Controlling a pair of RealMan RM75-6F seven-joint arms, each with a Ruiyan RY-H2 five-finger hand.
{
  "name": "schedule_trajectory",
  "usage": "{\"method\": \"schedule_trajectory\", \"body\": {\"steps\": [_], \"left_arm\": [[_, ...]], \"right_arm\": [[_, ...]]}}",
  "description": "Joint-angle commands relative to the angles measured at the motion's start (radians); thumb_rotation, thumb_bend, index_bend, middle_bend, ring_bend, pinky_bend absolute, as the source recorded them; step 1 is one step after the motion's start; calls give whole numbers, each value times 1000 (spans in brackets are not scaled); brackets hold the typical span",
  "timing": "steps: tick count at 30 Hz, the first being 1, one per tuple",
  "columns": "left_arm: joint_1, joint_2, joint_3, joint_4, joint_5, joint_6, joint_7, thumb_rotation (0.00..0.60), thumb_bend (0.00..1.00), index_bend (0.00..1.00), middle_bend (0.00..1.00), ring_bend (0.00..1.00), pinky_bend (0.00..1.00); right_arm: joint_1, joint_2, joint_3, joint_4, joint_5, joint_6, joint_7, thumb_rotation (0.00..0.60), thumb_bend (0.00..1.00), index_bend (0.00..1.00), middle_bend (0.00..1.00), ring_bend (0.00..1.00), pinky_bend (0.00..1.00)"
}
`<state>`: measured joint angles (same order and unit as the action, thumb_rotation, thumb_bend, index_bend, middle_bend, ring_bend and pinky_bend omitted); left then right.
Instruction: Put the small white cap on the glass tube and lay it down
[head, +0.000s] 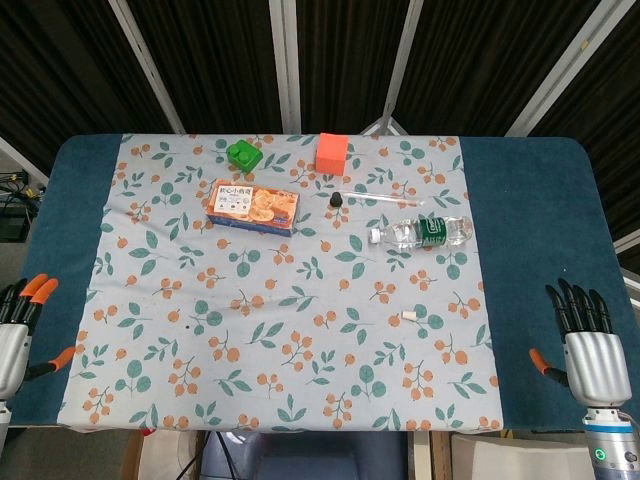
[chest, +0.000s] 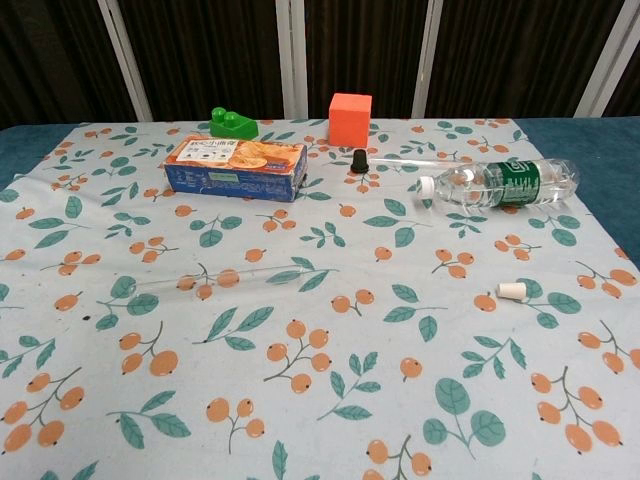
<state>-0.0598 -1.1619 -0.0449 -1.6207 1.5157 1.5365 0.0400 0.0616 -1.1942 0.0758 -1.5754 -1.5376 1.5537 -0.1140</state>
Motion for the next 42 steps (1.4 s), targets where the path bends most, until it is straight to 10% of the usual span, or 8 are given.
{"method": "schedule_trajectory", "body": {"steps": [1, 27, 42], "left_arm": [[0, 0, 0, -1, 0, 0, 1, 600, 99, 37, 42, 0, 0], [-24, -11, 6, -29, 12, -33, 60, 600, 99, 62, 42, 0, 0], [-217, -175, -120, -194, -189, -247, 392, 600, 279, 236, 264, 0, 0]], "right_arm": [[-2, 0, 2, 4, -1, 6, 4, 600, 238, 0, 0, 0, 0], [-8, 7, 6, -1, 5, 12, 23, 600, 238, 0, 0, 0, 0], [3, 5, 6, -17, 14, -16, 15, 600, 238, 0, 0, 0, 0]]}}
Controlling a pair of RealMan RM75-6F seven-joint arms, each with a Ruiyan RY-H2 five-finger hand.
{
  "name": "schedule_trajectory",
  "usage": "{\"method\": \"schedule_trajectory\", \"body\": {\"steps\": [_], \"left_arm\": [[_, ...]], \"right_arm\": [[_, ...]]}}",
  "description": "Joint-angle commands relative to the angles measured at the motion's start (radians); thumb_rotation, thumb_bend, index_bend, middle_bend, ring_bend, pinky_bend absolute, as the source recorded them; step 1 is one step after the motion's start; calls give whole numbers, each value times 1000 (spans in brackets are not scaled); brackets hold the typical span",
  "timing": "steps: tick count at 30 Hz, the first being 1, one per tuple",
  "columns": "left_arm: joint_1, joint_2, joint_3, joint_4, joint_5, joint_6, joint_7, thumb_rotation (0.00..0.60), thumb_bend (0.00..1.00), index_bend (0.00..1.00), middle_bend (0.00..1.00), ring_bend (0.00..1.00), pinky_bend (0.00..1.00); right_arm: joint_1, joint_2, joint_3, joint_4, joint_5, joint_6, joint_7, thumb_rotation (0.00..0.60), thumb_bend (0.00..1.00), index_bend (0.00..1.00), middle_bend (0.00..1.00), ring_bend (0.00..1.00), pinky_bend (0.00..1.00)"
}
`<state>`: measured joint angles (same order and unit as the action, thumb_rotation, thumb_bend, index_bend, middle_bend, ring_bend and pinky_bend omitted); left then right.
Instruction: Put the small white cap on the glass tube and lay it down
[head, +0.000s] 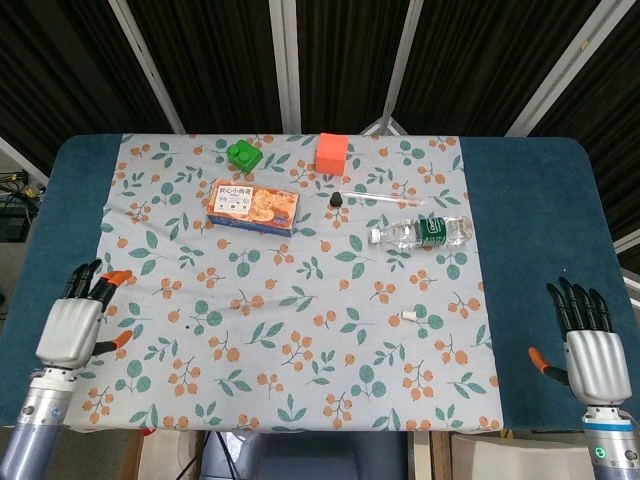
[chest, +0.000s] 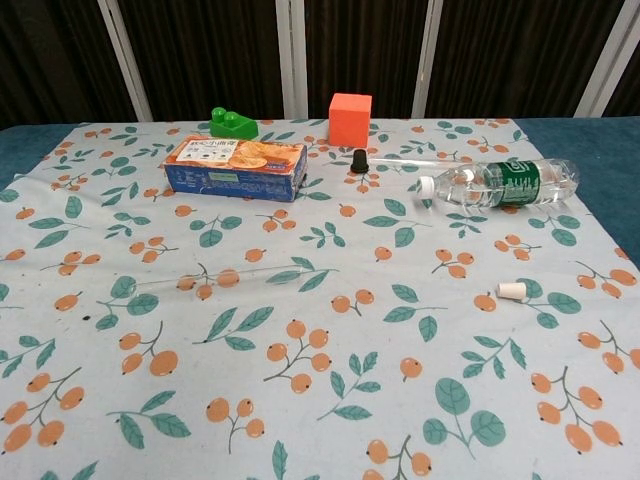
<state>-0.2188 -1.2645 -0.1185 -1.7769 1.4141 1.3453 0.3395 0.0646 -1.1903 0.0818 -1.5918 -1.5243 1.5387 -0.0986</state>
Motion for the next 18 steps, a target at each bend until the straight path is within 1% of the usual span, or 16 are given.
{"method": "schedule_trajectory", "body": {"steps": [1, 3, 5, 10, 18], "left_arm": [[-78, -102, -61, -39, -120, -69, 127, 600, 296, 246, 274, 0, 0], [-113, -158, -86, -31, -178, -84, 192, 600, 311, 258, 286, 0, 0], [-142, -204, -99, -18, -216, -93, 244, 600, 320, 276, 299, 0, 0], [-209, -333, -112, 39, -298, -100, 368, 600, 349, 306, 335, 8, 0], [-280, -515, -133, 145, -407, -83, 467, 600, 372, 338, 347, 9, 0]], "right_arm": [[0, 1, 0, -2, 3, -1, 0, 600, 238, 0, 0, 0, 0], [-1, 3, 1, -2, 5, -2, 3, 600, 237, 0, 0, 0, 0], [-1, 4, 1, -2, 8, -3, 6, 600, 237, 0, 0, 0, 0], [-1, 8, 2, -2, 15, -8, 14, 600, 237, 0, 0, 0, 0], [-8, 14, -3, 3, 19, -8, 31, 600, 238, 0, 0, 0, 0]]}}
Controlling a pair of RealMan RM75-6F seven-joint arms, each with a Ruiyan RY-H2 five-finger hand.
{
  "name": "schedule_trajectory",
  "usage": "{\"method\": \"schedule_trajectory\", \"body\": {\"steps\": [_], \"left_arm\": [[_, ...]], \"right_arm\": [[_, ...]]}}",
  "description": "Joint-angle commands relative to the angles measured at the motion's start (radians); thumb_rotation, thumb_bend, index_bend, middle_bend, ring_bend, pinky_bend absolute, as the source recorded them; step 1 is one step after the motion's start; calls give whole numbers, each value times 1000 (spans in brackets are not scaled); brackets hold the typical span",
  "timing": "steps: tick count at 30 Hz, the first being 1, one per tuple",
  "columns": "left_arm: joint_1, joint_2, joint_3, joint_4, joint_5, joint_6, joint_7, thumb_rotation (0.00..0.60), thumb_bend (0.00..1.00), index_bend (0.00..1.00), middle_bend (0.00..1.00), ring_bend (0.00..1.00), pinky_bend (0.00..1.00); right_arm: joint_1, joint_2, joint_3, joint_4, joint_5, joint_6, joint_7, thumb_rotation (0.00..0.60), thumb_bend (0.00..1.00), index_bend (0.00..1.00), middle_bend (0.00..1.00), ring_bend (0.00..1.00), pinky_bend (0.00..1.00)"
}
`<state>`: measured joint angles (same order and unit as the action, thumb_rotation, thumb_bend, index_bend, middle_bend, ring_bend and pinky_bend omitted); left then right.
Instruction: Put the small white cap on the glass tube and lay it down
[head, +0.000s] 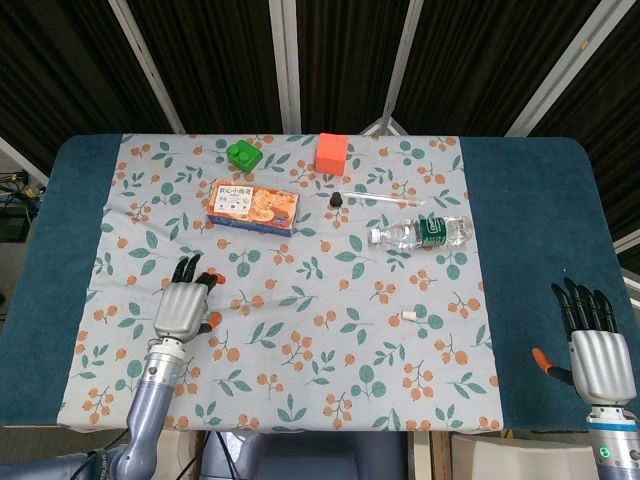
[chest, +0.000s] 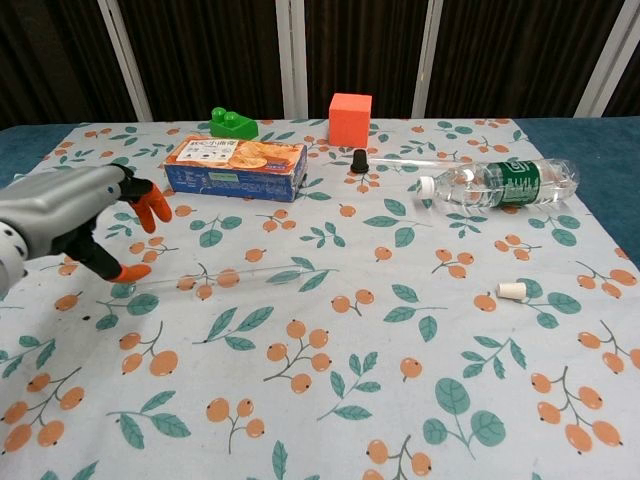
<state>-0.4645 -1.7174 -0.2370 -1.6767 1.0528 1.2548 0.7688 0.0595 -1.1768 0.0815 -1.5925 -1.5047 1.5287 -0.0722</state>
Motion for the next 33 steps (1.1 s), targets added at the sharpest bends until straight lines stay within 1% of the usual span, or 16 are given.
{"method": "schedule_trajectory", "body": {"steps": [1, 7, 11, 23, 33], "left_arm": [[-43, -83, -19, 59, -58, 12, 50, 600, 373, 345, 348, 9, 0], [-80, -175, -36, 126, -110, 35, 90, 600, 383, 394, 325, 9, 0], [-93, -207, -37, 159, -129, 46, 100, 600, 384, 398, 329, 9, 0], [-105, -232, -35, 187, -159, 58, 98, 600, 395, 422, 394, 21, 0], [-120, -248, -44, 197, -200, 55, 98, 600, 436, 446, 397, 21, 0]], "right_arm": [[-3, 1, -3, 6, -1, 2, 7, 600, 238, 0, 0, 0, 0], [-9, 4, -8, 15, -2, 4, 26, 600, 237, 0, 0, 0, 0], [-8, 7, -6, 14, 1, 0, 31, 600, 237, 0, 0, 0, 0], [-5, 10, -5, 2, 2, -6, 29, 600, 237, 0, 0, 0, 0], [-3, 11, -4, -4, 8, -12, 27, 600, 237, 0, 0, 0, 0]]}}
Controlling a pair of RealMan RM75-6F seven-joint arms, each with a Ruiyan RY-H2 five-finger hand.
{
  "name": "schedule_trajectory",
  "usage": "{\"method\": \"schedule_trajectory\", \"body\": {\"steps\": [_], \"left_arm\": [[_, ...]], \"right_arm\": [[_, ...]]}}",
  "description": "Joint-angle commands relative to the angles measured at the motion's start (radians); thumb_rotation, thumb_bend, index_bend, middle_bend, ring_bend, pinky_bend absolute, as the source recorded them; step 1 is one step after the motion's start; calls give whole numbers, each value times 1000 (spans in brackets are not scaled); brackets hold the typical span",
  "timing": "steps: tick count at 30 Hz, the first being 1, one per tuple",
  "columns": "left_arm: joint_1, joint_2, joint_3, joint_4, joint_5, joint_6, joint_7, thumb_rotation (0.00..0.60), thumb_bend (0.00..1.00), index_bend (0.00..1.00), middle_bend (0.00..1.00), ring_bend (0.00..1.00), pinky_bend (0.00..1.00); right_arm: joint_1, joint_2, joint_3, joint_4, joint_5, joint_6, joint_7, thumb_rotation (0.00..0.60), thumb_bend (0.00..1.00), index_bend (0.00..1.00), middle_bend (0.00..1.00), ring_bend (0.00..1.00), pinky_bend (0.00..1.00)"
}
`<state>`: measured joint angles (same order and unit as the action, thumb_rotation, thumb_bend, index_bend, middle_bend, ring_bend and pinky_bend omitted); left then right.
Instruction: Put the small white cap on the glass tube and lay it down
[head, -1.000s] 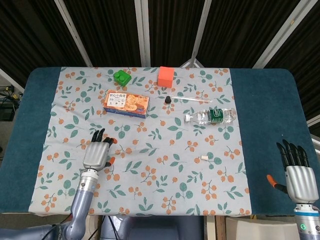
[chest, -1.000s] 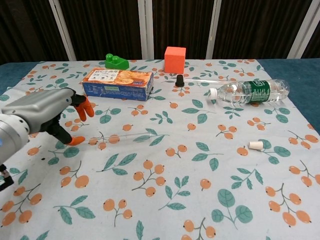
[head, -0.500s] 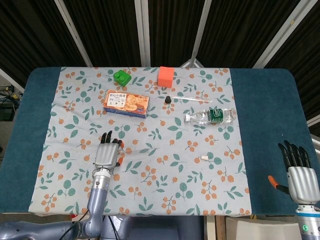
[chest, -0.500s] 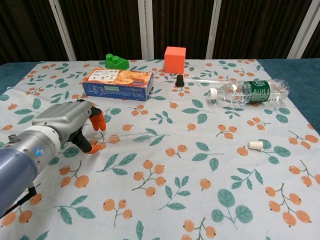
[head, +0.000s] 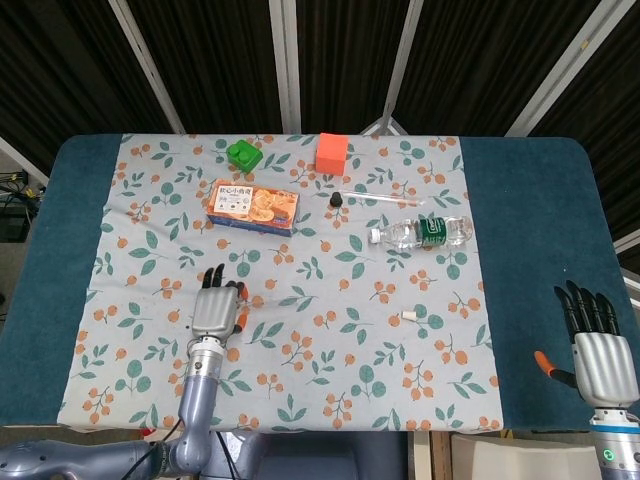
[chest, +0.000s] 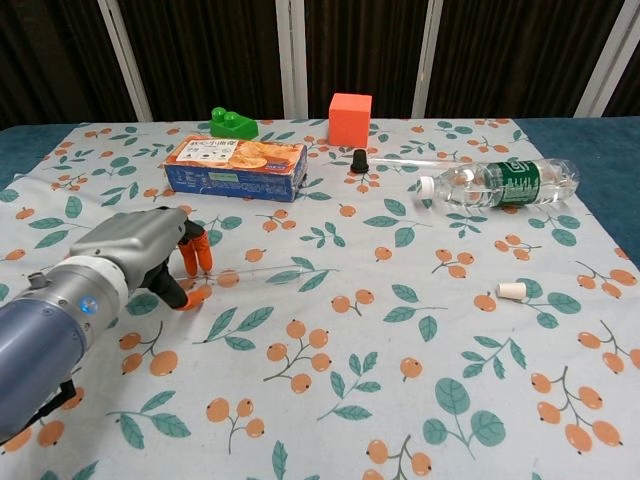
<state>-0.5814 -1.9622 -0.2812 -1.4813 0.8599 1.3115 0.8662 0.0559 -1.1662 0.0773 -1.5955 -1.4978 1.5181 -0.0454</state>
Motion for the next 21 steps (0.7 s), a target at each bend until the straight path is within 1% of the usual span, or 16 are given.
{"method": "schedule_trajectory", "body": {"steps": [1, 10, 14, 16, 21], "left_arm": [[-4, -4, 0, 1, -10, -3, 2, 600, 440, 451, 397, 21, 0], [-16, -15, 7, 3, -22, 0, 7, 600, 460, 473, 397, 21, 0], [-18, -16, 9, 2, -28, 3, 8, 600, 516, 500, 397, 21, 0], [-19, -15, 11, -1, -26, 4, 5, 600, 562, 514, 398, 22, 0], [-21, -7, 15, -14, -23, 4, 1, 600, 640, 522, 405, 30, 0]], "right_arm": [[0, 1, 1, -1, 3, -2, 1, 600, 237, 0, 0, 0, 0], [2, 3, 2, -8, 5, -6, 0, 600, 237, 0, 0, 0, 0], [2, 4, 2, -10, 6, -6, 1, 600, 237, 0, 0, 0, 0], [2, 5, 3, -11, 6, -6, 1, 600, 237, 0, 0, 0, 0], [2, 5, 3, -14, 11, -9, 2, 600, 237, 0, 0, 0, 0]]}}
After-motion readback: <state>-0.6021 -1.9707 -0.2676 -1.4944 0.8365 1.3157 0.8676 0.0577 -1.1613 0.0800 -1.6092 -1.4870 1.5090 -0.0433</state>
